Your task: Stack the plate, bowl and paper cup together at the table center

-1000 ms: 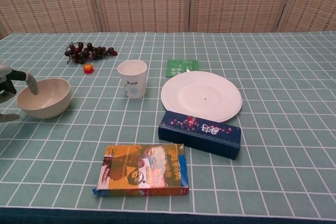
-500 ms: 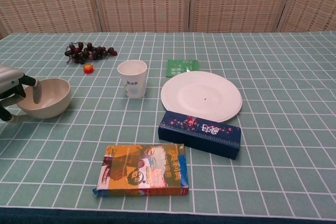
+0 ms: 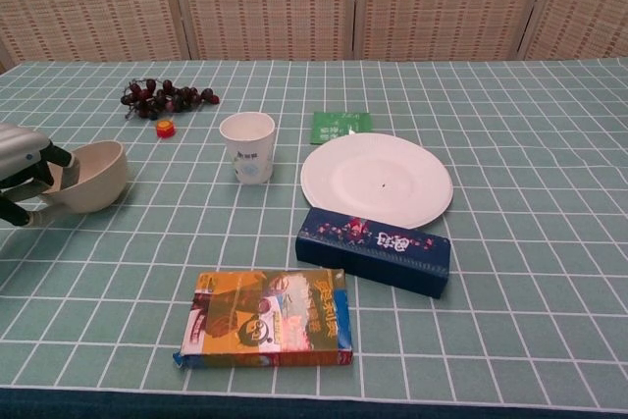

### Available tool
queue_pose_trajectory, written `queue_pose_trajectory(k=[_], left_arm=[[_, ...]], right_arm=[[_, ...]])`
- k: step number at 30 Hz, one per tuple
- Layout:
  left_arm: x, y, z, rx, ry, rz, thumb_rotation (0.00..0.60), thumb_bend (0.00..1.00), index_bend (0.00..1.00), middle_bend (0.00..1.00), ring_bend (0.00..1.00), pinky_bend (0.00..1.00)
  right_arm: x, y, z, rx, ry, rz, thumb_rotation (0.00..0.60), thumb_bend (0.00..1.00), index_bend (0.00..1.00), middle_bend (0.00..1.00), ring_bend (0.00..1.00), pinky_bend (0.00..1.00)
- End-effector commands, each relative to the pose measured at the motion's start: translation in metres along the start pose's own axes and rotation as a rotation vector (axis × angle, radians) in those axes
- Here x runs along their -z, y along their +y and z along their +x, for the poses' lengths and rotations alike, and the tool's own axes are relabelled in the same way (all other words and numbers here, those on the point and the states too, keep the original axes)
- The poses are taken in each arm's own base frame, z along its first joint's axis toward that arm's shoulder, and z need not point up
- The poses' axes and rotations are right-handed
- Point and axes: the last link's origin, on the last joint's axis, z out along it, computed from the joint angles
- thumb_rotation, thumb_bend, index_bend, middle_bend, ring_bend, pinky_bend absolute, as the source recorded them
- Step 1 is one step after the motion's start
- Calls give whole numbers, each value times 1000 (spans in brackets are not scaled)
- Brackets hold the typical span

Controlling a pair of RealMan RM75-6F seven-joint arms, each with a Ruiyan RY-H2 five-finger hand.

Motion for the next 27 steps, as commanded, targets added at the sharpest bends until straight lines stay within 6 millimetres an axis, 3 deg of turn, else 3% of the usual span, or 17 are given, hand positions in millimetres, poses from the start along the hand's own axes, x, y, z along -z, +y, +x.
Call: queue_pose_trajectory(k=[1,15,27], left_arm=[[0,0,0,0,0,-3,600,387,566,914,905,1000],[11,13,25,-12,87,-121,600,391,578,915,906,1000],[8,69,64,2,149,-347,600,390,575,915,905,1000]], right_arm=[[0,0,0,-3,1,-1,600,0,39,481,607,894],[-4,0,3,-17,13,-9,600,0,39,482,607,894],[-12,1,16,-13,59,-17,600,0,39,482,607,894]])
